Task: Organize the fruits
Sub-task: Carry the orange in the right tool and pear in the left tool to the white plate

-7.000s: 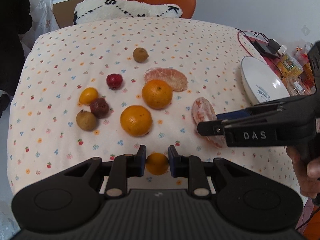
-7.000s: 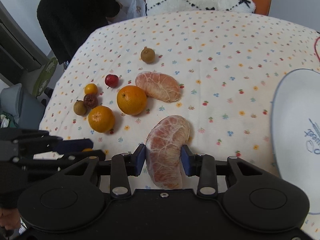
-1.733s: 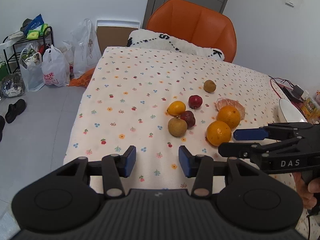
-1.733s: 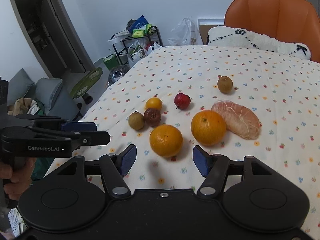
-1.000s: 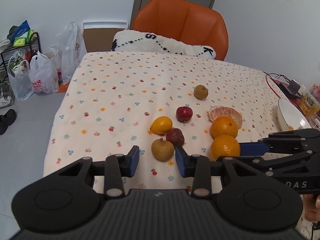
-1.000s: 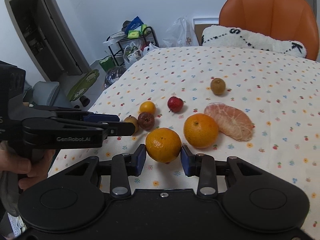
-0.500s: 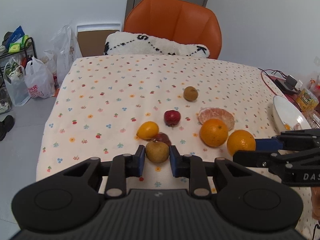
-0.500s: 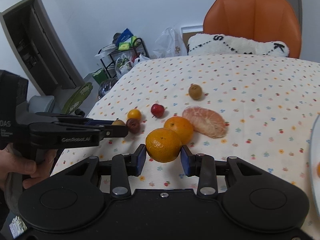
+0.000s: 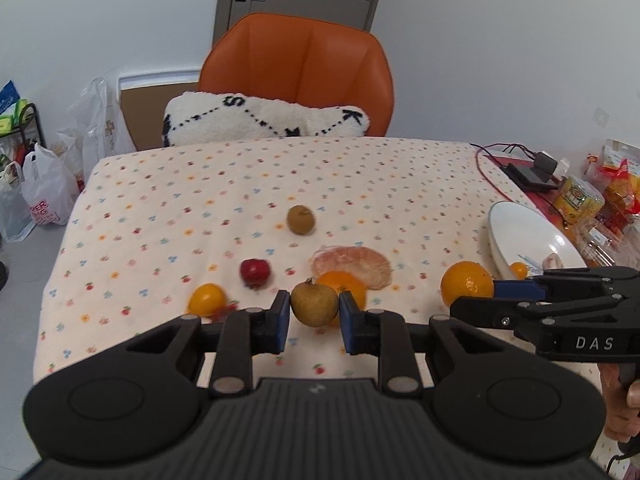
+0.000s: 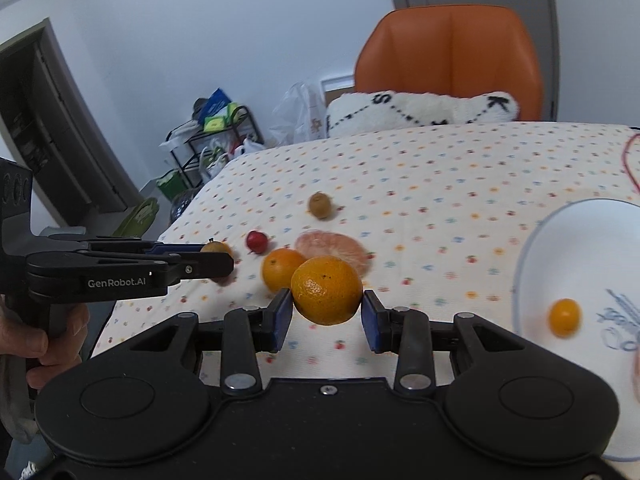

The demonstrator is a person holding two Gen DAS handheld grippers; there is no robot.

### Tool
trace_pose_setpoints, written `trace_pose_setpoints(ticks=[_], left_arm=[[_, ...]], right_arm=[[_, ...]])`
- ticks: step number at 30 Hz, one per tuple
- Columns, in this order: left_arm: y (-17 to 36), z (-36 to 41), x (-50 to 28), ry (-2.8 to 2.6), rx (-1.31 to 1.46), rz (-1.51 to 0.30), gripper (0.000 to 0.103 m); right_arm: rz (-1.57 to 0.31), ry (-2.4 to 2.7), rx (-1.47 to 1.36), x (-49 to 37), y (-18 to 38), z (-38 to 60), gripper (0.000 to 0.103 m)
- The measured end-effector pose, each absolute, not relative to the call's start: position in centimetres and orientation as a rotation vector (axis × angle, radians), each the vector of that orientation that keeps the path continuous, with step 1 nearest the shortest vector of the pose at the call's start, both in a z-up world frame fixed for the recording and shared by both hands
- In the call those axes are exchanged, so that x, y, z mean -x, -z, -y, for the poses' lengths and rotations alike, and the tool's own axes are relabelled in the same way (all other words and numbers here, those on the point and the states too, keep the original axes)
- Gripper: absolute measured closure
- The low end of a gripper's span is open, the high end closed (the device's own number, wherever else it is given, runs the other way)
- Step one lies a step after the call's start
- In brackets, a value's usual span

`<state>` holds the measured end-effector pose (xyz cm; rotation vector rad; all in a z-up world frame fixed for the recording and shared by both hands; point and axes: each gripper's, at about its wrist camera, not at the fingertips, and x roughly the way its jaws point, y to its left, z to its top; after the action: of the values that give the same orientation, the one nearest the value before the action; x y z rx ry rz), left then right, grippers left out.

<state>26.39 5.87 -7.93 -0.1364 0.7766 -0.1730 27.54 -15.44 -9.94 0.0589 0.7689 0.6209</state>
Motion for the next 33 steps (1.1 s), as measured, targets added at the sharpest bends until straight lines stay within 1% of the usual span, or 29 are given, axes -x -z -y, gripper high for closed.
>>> trace_pose_setpoints(ticks=[11, 33], left_arm=[[6.9, -0.7, -27.8, 0.267, 0.117, -0.751, 0.079], [7.3, 8.7, -30.8, 0.388, 0.097, -0.769, 0.079]], right_arm=[[-0.738, -0.538, -0.088, -27.3, 9.2, 20.0, 0.068], [-0.716, -0.375, -0.129, -27.3, 9.4, 29.8, 0.068]])
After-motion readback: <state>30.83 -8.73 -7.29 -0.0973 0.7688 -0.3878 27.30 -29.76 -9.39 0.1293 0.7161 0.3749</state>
